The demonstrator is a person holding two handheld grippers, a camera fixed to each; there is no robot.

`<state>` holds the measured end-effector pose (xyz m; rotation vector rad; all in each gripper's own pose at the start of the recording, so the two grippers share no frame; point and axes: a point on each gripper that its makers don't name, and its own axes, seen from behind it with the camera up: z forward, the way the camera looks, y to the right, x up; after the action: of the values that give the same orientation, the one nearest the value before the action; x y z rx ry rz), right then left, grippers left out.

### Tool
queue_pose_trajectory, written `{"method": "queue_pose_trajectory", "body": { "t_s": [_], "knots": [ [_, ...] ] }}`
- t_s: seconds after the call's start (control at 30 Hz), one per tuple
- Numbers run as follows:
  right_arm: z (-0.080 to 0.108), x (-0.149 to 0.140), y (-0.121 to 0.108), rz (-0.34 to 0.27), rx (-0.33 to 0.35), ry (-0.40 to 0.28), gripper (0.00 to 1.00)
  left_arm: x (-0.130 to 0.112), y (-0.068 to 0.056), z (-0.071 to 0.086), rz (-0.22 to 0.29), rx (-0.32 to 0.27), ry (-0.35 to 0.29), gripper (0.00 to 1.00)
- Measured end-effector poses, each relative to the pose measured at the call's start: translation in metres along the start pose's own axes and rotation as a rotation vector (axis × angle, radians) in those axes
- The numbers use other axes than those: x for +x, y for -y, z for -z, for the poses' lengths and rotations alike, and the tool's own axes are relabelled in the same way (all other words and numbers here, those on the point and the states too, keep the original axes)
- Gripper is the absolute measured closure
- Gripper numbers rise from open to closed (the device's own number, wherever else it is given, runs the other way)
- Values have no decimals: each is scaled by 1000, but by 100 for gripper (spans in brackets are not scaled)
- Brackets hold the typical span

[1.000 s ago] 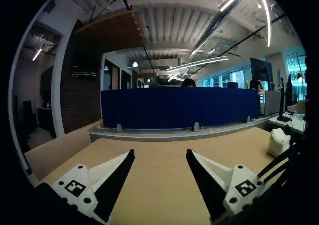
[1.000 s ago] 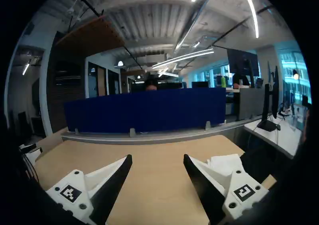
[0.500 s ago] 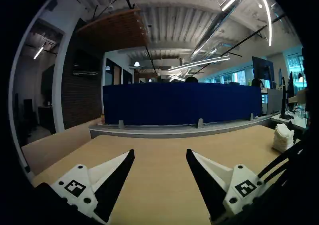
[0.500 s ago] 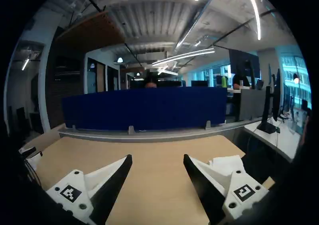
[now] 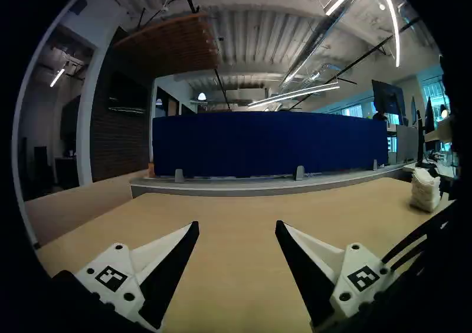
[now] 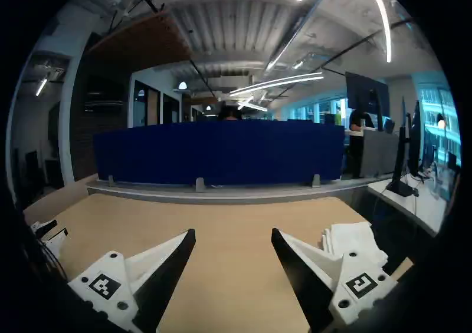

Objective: Fold towel

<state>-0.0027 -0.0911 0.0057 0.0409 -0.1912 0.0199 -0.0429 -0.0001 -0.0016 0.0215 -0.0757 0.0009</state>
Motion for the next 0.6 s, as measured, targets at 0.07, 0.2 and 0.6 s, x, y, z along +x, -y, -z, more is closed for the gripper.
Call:
{"method": "queue_pose_trajectory", "body": {
  "t_s": [0.07,0.2,0.6],
  "knots": [
    [-1,1,1,0,3,-2,0,-3,2,-2,3,1,-2,4],
    [-2,7,0,-2,0,-14,0,-6,5,-4,1,2,-5,4],
    [-1,14,-5,1,-13,-24,0,-17,3,-5,14,1,-5,4]
  ]
}}
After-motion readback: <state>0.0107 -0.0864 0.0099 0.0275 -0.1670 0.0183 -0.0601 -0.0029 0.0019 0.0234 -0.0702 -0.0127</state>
